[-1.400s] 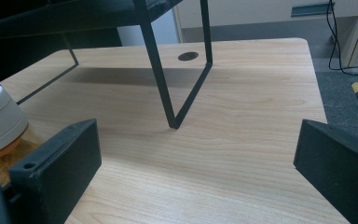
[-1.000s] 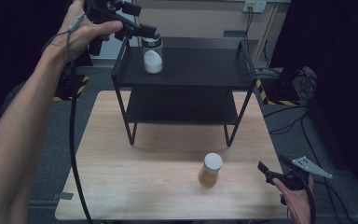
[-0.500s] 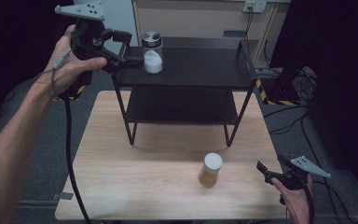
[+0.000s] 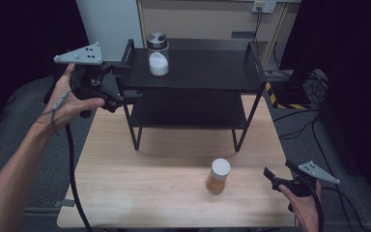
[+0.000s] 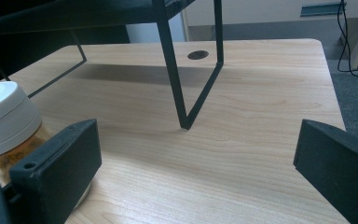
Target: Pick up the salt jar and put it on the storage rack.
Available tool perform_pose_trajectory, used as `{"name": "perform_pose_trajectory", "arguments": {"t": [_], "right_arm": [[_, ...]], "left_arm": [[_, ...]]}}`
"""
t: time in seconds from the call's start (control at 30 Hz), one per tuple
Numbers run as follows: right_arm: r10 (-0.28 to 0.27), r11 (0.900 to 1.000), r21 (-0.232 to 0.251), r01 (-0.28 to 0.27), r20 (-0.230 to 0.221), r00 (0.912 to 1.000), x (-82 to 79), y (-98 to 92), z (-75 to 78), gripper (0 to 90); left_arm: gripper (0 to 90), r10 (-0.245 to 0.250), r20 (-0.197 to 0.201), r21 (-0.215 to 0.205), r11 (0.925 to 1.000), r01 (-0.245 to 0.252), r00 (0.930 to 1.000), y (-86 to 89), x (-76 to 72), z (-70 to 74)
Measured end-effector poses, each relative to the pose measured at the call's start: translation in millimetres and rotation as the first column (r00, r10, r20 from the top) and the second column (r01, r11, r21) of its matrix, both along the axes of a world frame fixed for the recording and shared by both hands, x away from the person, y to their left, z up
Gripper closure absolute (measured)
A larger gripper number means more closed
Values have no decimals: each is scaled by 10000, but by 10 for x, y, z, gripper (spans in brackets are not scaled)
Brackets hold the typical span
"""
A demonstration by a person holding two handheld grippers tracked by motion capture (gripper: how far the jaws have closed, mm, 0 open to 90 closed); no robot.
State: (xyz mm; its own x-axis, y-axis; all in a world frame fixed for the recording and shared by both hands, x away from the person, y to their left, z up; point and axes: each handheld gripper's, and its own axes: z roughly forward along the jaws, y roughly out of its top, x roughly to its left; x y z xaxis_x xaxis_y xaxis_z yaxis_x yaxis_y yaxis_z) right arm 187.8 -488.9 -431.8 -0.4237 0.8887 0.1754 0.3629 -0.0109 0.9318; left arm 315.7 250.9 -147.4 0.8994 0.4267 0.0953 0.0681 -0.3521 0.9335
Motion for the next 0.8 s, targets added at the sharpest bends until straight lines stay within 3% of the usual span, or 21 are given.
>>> {"name": "perform_pose_trajectory", "arguments": {"t": [0.17, 0.3, 0.47, 0.63, 0.8], "right_arm": [[51, 10000, -35, -52, -17, 10000, 4, 8, 4, 12], [64, 10000, -64, -64, -21, 10000, 9, 19, 3, 12], [97, 9999, -89, -98, -45, 9999, 15, 26, 1, 12], [111, 9999, -88, -111, -51, 9999, 14, 25, 0, 12], [87, 9999, -91, -87, -39, 10000, 11, 20, -2, 12]], "left_arm": [[27, -179, -69, 16, 9998, 179, 9998, 49, -62, -230], [28, -188, 34, 423, 9989, 187, 9998, 26, -158, -409], [30, -385, -351, -261, 9990, 376, 9986, 99, -175, -735], [29, -302, -477, -265, 9992, 290, 9984, 106, -213, -968], [28, -189, -465, 132, 9997, 196, 9987, 50, -271, -1152]]}}
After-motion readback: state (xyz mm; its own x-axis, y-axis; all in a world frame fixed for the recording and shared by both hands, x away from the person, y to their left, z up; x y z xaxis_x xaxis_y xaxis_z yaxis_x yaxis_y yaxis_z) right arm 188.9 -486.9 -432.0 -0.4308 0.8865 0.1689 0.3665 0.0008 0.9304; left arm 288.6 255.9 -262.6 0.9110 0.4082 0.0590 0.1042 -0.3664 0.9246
